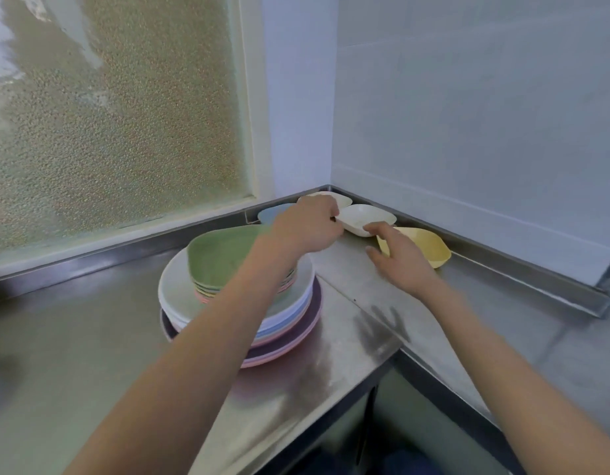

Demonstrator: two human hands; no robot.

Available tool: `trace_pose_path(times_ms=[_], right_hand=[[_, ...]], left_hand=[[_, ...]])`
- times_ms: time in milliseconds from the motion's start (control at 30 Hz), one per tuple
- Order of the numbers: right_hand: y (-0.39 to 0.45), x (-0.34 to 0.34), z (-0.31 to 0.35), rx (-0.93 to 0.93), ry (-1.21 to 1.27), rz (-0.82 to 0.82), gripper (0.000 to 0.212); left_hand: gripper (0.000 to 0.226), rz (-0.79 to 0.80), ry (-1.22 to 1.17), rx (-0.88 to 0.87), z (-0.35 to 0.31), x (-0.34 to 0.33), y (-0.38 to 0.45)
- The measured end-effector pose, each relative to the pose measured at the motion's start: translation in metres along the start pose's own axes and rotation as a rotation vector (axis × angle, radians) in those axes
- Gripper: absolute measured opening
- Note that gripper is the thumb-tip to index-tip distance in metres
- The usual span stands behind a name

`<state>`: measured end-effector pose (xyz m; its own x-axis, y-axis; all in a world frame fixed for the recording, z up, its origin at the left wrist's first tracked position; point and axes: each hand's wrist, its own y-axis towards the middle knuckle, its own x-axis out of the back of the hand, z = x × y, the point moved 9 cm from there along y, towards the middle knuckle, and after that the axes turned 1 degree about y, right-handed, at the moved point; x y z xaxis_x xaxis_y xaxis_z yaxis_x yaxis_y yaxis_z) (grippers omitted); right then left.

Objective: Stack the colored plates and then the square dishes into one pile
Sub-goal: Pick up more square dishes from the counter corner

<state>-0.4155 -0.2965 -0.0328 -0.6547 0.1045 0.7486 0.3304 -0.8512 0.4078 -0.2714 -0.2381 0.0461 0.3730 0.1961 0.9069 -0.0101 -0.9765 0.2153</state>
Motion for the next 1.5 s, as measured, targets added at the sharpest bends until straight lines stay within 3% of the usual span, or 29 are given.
trace_pose_path(times_ms=[200, 367, 600, 733, 900, 1167, 1333, 1500], right_hand=[[0.06, -0.032, -0.023, -0.06, -0.065, 0.075, 0.039], [0.138, -0.057, -0.018, -0.06, -0.289, 0.023, 0.044], [0.198, -0.118, -0.049, -0.217, -0.498, 0.289, 0.068], [0.207, -0.138, -0.058, -0.227, -0.526, 0.323, 0.062], [0.204, -0.145, -0.046, -0.085, -0.51, 0.227, 0.035], [0.16, -0.14, -0.013, -0.034, -0.226, 0.235, 0.033], [0.134, -0.143, 0.006, -0.062, -0.189, 0.275, 0.024], [0.122, -0.132, 0.009, -0.137, -0.238, 0.194, 0.017]], left_hand=[[0.031, 0.288, 0.163, 0.089, 0.045, -0.025, 0.084], [0.042, 0.497, 0.309, 0.195, 0.094, -0.045, 0.134], [0.07, 0.768, 0.537, 0.251, 0.127, -0.081, 0.152], [0.068, 0.801, 0.595, 0.218, 0.136, -0.094, 0.152], [0.047, 0.775, 0.582, 0.188, 0.146, -0.103, 0.153], [0.043, 1.056, 0.492, 0.388, 0.171, -0.098, 0.11], [0.046, 0.958, 0.432, 0.389, 0.163, -0.081, 0.094], [0.048, 0.857, 0.29, 0.368, 0.158, -0.072, 0.086]])
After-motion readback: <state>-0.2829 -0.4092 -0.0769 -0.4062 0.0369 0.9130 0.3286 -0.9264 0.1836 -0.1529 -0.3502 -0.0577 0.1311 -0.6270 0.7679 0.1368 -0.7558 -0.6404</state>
